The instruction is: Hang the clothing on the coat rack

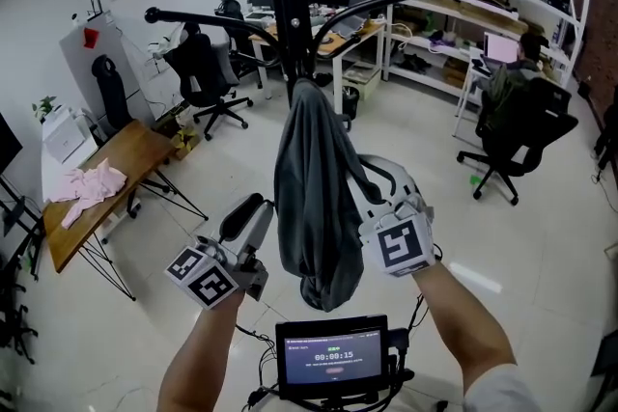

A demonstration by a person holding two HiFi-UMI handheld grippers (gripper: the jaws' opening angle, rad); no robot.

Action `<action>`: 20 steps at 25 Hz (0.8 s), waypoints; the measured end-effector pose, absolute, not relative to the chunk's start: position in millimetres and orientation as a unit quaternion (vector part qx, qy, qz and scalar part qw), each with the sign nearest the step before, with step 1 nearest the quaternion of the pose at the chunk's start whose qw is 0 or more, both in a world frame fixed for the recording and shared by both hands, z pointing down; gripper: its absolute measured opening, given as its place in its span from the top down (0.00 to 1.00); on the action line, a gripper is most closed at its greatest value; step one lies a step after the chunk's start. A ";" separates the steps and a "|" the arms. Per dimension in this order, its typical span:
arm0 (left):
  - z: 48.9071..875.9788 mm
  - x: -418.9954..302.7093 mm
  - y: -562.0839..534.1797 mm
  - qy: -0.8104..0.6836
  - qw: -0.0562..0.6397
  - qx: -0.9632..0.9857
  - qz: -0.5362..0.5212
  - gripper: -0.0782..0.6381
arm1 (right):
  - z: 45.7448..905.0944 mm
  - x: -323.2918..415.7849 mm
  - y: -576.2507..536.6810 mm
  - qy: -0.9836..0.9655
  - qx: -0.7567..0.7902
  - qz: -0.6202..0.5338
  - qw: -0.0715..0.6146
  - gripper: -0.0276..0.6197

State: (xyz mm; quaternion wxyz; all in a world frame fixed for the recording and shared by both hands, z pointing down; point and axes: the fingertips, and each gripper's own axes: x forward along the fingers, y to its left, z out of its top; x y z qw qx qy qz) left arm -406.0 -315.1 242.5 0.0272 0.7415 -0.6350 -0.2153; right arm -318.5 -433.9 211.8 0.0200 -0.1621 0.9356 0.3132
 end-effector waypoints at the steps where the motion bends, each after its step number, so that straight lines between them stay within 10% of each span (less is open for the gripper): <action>1: 244.6 -402.0 -312.6 -0.636 0.027 0.742 -0.211 0.72 | 212.4 -315.3 -434.6 0.936 -0.164 0.311 0.022 0.84; 20: 266.2 -373.1 -300.6 -0.637 0.050 0.741 -0.205 0.73 | 244.4 -295.2 -439.6 0.955 -0.162 0.249 0.006 0.72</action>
